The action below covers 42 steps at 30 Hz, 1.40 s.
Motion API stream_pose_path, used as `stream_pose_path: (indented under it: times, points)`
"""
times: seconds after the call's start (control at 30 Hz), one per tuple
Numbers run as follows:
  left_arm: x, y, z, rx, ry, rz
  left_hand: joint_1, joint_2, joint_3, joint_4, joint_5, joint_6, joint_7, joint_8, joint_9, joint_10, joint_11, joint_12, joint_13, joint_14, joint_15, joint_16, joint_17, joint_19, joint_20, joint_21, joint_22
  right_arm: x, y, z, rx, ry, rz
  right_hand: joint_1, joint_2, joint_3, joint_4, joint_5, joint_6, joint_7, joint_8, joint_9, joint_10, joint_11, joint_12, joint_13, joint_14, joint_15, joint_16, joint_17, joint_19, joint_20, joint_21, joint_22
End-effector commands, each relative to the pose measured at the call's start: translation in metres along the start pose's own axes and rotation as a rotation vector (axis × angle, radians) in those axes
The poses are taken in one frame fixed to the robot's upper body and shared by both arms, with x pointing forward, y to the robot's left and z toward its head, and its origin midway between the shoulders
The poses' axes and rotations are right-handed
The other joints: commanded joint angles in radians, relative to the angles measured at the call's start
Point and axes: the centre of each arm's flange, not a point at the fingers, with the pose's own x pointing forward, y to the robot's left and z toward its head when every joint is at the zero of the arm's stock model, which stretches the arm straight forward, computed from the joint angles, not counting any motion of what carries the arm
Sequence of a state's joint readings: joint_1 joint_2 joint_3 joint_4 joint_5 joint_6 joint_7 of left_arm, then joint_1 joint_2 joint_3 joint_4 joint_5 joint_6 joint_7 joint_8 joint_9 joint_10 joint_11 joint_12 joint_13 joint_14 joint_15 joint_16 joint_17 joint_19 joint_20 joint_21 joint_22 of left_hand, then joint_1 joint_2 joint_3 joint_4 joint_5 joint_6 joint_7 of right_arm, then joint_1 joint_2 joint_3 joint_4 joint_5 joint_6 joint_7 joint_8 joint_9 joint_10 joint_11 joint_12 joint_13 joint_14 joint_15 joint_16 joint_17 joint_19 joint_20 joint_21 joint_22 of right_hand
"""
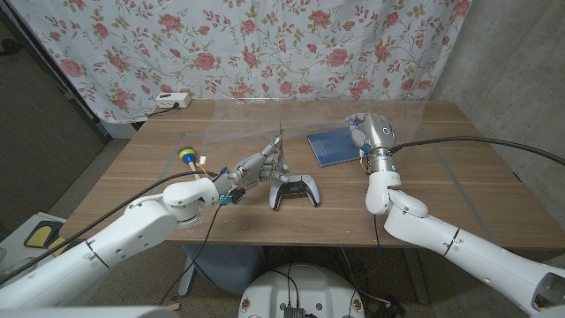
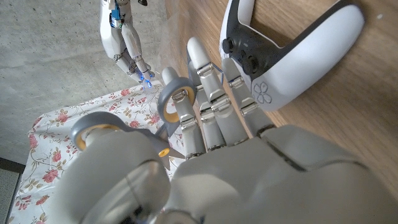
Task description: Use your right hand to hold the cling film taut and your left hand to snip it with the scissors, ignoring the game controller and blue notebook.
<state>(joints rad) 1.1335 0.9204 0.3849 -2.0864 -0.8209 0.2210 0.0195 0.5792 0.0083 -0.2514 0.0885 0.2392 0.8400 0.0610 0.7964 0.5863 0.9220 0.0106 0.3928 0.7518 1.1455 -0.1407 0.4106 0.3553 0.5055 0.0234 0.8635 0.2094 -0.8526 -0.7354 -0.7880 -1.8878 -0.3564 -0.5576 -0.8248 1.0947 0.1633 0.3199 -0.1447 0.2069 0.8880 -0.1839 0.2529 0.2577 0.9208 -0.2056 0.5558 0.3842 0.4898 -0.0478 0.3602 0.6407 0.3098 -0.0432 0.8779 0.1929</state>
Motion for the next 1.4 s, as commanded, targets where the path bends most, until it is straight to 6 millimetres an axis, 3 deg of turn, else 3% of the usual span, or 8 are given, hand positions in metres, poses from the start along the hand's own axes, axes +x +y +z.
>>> stream_pose_path:
  times: [0.03,0.4,0.93,1.13,1.3,1.4]
  points:
    - [0.0031,0.0007,-0.0015,-0.007,0.011,-0.016,0.008,0.018,0.001,0.000,0.007,0.006,0.004,-0.002,0.001,0.068,-0.065,0.007,0.004,0.009,-0.004,0.007,0.004,0.005,0.000,0.003,0.001,-0.0013,0.0003,-0.0003,0.003,-0.001,-0.005,0.008,0.008,-0.002,-0.001,-0.001,0.006,-0.005,-0.006,0.004,0.004,-0.003,0.001,0.005,0.010,-0.187,-0.002,0.003,-0.009,-0.035,0.008,0.001]
    - [0.0051,-0.0004,-0.0017,-0.010,0.010,-0.023,0.030,0.038,0.011,-0.005,0.005,0.007,0.006,-0.002,0.002,0.068,-0.061,0.005,0.002,0.007,-0.005,0.007,0.006,0.006,-0.001,0.005,0.001,-0.0005,-0.0004,-0.0019,-0.002,0.001,-0.007,0.009,0.008,-0.003,-0.001,-0.003,0.008,-0.008,-0.006,0.004,0.003,-0.003,0.001,0.006,0.011,-0.187,-0.005,0.005,-0.010,-0.034,0.016,0.001]
    - [0.0054,-0.0010,-0.0043,-0.040,0.008,-0.031,0.093,0.104,0.053,-0.023,-0.009,0.005,0.007,-0.001,0.007,0.070,-0.064,0.004,0.003,0.006,-0.003,0.007,0.010,0.002,-0.002,0.008,0.003,-0.0011,-0.0010,-0.0028,-0.002,0.003,-0.007,0.011,0.008,-0.004,0.000,-0.004,0.010,-0.007,-0.007,0.005,0.006,-0.003,-0.001,0.004,0.014,-0.188,-0.009,0.008,-0.013,-0.034,0.030,-0.001]
    - [0.0048,-0.0018,-0.0051,-0.045,0.004,-0.031,0.168,0.163,0.110,-0.055,-0.017,-0.007,0.007,-0.001,0.017,0.065,-0.064,0.003,0.008,0.000,-0.002,0.004,0.012,-0.006,0.005,0.012,0.005,-0.0023,-0.0014,-0.0032,-0.005,0.005,-0.006,0.012,0.007,-0.004,0.000,-0.003,0.011,-0.006,-0.008,0.006,0.009,-0.003,-0.002,0.002,0.016,-0.188,-0.011,0.008,-0.015,-0.034,0.034,-0.001]
    - [0.0038,-0.0022,-0.0056,-0.046,0.000,-0.030,0.207,0.180,0.146,-0.073,-0.013,-0.012,0.013,-0.003,0.019,0.059,-0.060,0.004,0.016,-0.003,0.000,0.001,0.011,-0.012,0.007,0.015,0.006,-0.0031,-0.0018,-0.0033,-0.003,0.005,-0.005,0.012,0.006,-0.005,-0.001,-0.003,0.013,-0.004,-0.007,0.005,0.013,-0.003,-0.003,0.000,0.019,-0.187,-0.011,0.009,-0.014,-0.032,0.038,-0.002]
    - [0.0032,-0.0025,-0.0061,-0.050,-0.002,-0.027,0.243,0.199,0.192,-0.085,-0.004,-0.023,0.016,-0.005,0.026,0.053,-0.056,0.003,0.021,-0.011,0.004,-0.003,0.012,-0.021,0.013,0.019,0.009,-0.0033,-0.0019,-0.0032,-0.004,0.004,-0.006,0.012,0.006,-0.005,-0.001,-0.003,0.014,-0.005,-0.007,0.005,0.014,-0.002,-0.003,-0.001,0.020,-0.188,-0.012,0.009,-0.014,-0.031,0.040,-0.002]
